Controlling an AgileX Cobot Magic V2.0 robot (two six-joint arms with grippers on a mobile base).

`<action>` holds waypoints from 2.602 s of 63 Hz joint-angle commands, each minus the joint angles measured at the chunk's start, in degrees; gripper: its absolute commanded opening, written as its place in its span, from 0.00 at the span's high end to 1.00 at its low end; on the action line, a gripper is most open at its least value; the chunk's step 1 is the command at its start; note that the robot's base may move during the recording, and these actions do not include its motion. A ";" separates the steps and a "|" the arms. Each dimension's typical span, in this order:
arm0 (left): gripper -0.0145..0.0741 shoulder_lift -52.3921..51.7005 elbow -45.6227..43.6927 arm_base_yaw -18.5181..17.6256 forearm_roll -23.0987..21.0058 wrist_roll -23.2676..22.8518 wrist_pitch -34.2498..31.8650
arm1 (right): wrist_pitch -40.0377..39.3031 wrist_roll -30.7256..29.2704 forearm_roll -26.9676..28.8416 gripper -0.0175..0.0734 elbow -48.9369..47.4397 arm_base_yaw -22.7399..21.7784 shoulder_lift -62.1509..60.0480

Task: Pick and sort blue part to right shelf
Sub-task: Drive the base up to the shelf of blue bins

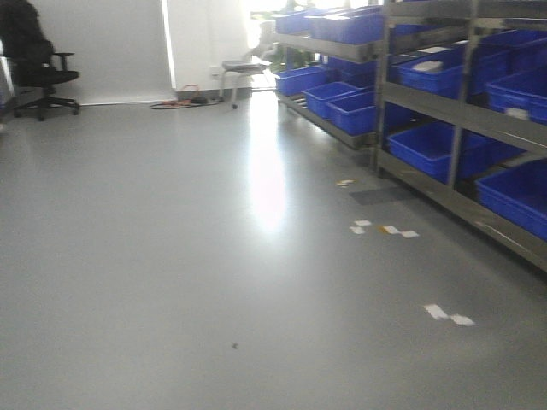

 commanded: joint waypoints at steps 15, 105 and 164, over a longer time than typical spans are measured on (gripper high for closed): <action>0.48 0.53 -1.66 0.00 -0.28 0.00 -5.24 | -5.46 -0.29 -0.43 0.40 -1.72 -0.40 0.16; 0.48 0.53 -1.66 0.00 -0.28 0.00 -5.24 | -5.47 -0.29 -0.43 0.40 -1.72 -0.40 0.16; 0.48 0.53 -1.66 0.00 -0.28 0.00 -5.24 | -5.47 -0.29 -0.43 0.40 -1.72 -0.40 0.16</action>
